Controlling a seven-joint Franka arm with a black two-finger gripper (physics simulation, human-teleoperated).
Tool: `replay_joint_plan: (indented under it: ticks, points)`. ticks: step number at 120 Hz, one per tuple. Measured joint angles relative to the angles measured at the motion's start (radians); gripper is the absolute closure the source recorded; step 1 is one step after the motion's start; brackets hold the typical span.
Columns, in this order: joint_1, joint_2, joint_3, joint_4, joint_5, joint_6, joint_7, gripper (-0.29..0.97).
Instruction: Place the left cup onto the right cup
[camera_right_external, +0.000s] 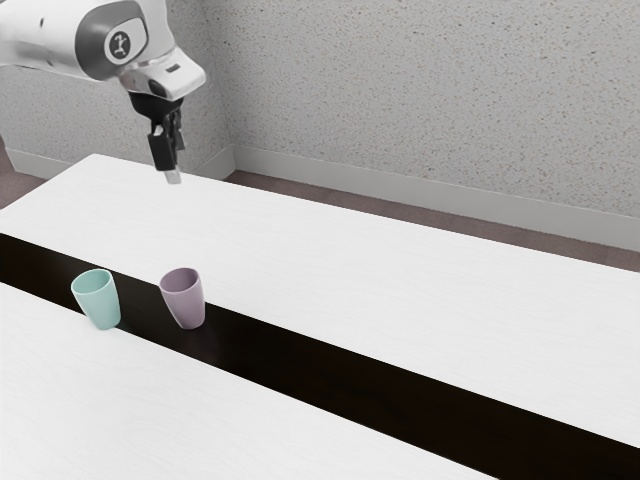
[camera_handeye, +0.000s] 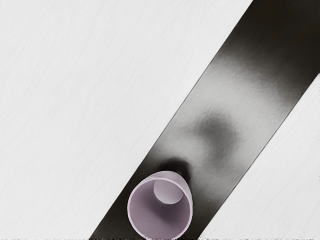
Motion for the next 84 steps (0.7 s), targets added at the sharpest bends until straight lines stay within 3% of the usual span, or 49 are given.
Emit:
replay_joint_plan:
  ticks: [47,84]
  points:
    - [0.031,-0.018,0.04,-0.136,-0.011,0.052,-0.011,0.0]
    - [0.181,-0.002,0.047,-0.237,-0.008,0.108,-0.011,0.0]
